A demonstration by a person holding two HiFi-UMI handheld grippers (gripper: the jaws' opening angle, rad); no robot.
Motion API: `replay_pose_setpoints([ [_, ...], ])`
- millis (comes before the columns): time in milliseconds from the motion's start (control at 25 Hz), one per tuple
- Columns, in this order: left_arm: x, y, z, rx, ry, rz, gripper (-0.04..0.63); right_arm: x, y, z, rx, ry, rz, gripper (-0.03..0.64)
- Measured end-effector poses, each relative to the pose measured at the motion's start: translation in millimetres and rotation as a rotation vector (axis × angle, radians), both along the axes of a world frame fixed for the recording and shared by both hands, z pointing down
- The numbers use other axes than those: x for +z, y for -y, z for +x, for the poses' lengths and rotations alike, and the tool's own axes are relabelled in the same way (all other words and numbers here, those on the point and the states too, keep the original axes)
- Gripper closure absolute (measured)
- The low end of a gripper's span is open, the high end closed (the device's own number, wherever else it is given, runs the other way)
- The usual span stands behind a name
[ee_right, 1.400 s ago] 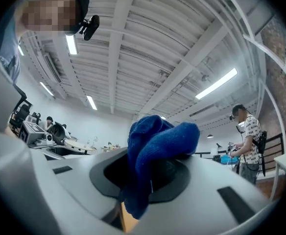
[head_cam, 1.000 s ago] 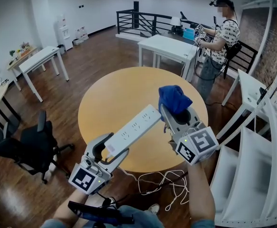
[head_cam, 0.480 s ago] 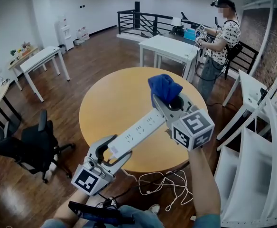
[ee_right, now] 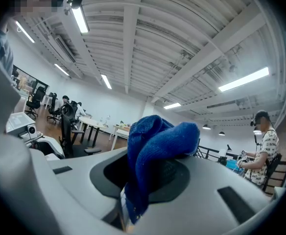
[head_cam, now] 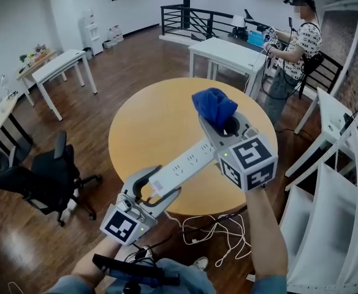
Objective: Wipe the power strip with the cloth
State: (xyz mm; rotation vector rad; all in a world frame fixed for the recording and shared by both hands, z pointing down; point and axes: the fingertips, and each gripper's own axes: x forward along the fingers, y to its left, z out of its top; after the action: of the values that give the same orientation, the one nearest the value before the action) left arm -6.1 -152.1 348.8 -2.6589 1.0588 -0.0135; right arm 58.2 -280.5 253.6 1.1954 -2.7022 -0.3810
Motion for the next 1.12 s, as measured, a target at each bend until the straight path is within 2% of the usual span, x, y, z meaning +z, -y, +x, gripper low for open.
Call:
replay_pose_setpoints([
  [480, 8, 7, -3, -0.055, 0.051, -0.001, 0.313, 15, -15, -40, -0.051, -0.086, 0.013, 0.535],
  [1120, 10, 11, -2, -0.087, 0.074, -0.007, 0.313, 34, -84, -124, -0.273, -0.1, -0.057, 0.534],
])
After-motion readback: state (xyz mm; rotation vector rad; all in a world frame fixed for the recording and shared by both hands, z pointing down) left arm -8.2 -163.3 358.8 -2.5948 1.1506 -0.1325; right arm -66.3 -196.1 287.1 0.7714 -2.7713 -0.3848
